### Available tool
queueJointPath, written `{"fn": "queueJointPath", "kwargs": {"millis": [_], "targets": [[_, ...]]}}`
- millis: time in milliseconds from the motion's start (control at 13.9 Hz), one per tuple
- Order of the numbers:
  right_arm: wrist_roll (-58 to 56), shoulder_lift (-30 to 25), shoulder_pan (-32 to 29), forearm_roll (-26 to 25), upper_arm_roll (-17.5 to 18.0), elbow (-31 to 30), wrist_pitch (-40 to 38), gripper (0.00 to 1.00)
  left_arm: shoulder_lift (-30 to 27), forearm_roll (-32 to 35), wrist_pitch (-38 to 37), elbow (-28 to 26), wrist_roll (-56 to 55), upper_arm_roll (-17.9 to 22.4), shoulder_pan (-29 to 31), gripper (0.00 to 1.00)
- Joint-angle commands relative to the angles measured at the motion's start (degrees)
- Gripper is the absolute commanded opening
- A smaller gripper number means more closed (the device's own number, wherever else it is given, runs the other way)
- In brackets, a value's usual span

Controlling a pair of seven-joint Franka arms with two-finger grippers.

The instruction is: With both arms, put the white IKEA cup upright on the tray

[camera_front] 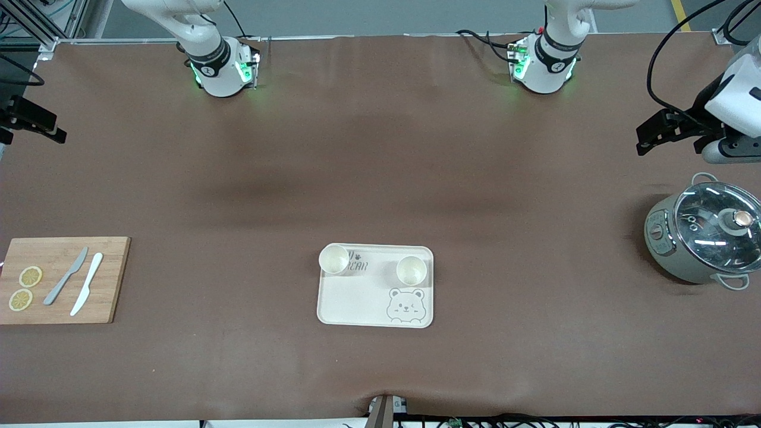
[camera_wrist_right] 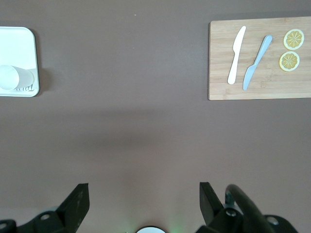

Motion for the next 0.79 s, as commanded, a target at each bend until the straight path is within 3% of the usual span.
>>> {"fn": "queueJointPath", "kwargs": {"millis": [0, 718], "targets": [[-0.4, 0.2, -1.3, 0.9, 0.6, 0.4, -0.5, 1.00, 0.3, -0.3, 0.0, 0.0, 0.8, -0.3, 0.5, 1.00], [-0.4, 0.3, -1.3, 0.9, 0.7, 0.4, -0.5, 1.00, 0.4, -0.3, 0.0, 0.3, 0.4, -0.2, 0.5, 1.00]]}}
